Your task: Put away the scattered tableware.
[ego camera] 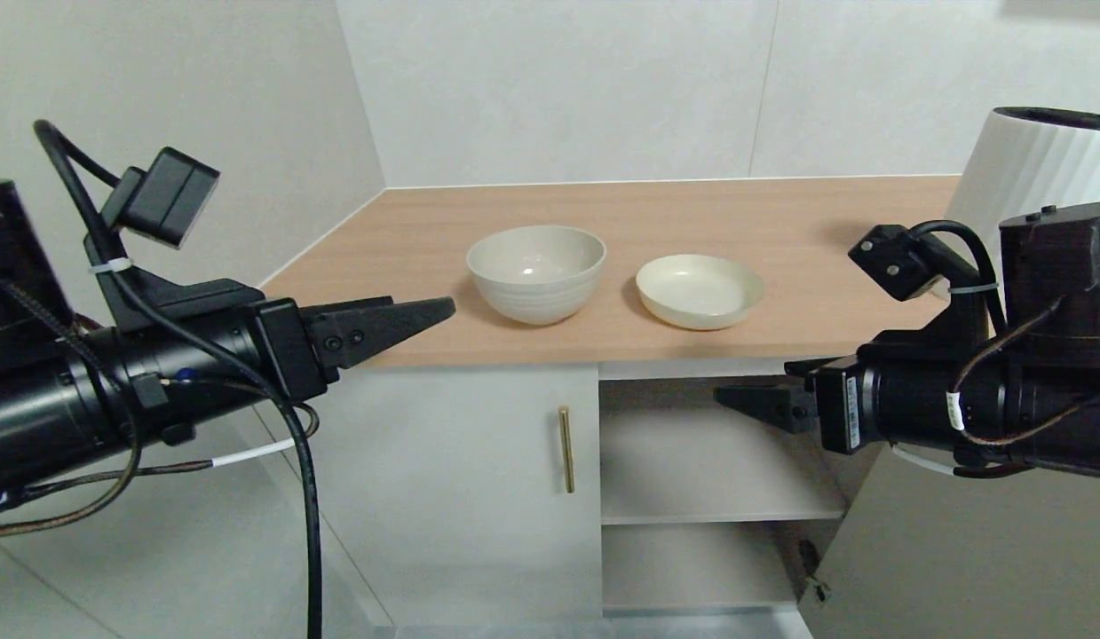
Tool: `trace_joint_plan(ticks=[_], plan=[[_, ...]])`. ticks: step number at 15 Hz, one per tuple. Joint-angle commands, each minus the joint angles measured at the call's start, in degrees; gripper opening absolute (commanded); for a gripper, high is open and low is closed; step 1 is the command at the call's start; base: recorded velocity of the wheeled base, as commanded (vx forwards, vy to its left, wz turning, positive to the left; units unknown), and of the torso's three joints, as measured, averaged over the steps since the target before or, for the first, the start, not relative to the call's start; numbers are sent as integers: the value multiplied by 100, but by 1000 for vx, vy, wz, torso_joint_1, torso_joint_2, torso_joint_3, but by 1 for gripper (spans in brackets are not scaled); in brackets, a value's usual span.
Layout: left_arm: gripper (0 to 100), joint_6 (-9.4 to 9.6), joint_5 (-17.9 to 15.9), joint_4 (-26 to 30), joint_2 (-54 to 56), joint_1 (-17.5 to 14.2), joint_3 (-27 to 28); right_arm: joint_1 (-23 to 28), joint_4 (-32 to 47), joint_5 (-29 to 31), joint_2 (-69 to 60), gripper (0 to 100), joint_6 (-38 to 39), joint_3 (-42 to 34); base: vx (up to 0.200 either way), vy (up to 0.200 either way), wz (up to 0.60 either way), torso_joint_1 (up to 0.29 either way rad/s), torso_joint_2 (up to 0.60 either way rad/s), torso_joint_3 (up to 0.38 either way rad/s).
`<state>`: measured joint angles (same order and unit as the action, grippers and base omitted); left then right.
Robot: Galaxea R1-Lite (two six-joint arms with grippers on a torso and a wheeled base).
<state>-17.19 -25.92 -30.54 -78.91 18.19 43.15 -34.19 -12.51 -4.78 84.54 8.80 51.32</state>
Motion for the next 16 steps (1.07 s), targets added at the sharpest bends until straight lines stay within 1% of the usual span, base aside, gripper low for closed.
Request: trace_joint_plan(ticks=[1,2,3,5,7,8,9,11,13,14,15,16], plan=[[100,-13,8,30,-248,-35,44,36,-6,-6,89,100,-1,1,0,0,0,193,-476,-276],[100,-13,25,57,-248,-43,44,44,-6,-6,106,100,-1,1,0,0,0,198,-481,-290],[100,-30,34,197,-230,-79,70,53,-6,-6,133,100,-1,9,0,0,0,207,-486,-286],[100,-127,-1,189,-300,-123,88,97,-15,-6,142,100,-1,9,0,0,0,207,-493,-276],[100,-320,-1,171,-406,-114,167,106,-15,-6,150,100,-1,18,0,0,0,212,-500,-281],[100,-487,-1,171,-441,-123,211,115,-24,3,159,100,-1,18,0,0,0,212,-496,-271],[100,-768,-10,171,-476,-123,299,150,-24,3,177,100,-1,36,0,0,0,222,-505,-286],[100,-1102,-1,206,-573,-114,448,176,-32,3,221,100,-1,71,0,0,0,129,-295,-166],[100,-1322,43,268,-766,-114,598,185,20,74,361,100,34,273,0,0,0,49,-90,-51],[100,-1401,52,329,-837,-114,686,220,55,188,449,100,60,387,0,0,0,0,0,0],[100,-1533,122,514,-916,-114,800,238,108,425,599,100,104,510,0,0,0,0,0,0],[100,-1612,245,786,-960,-114,976,238,222,654,748,100,201,677,0,0,0,0,0,0]])
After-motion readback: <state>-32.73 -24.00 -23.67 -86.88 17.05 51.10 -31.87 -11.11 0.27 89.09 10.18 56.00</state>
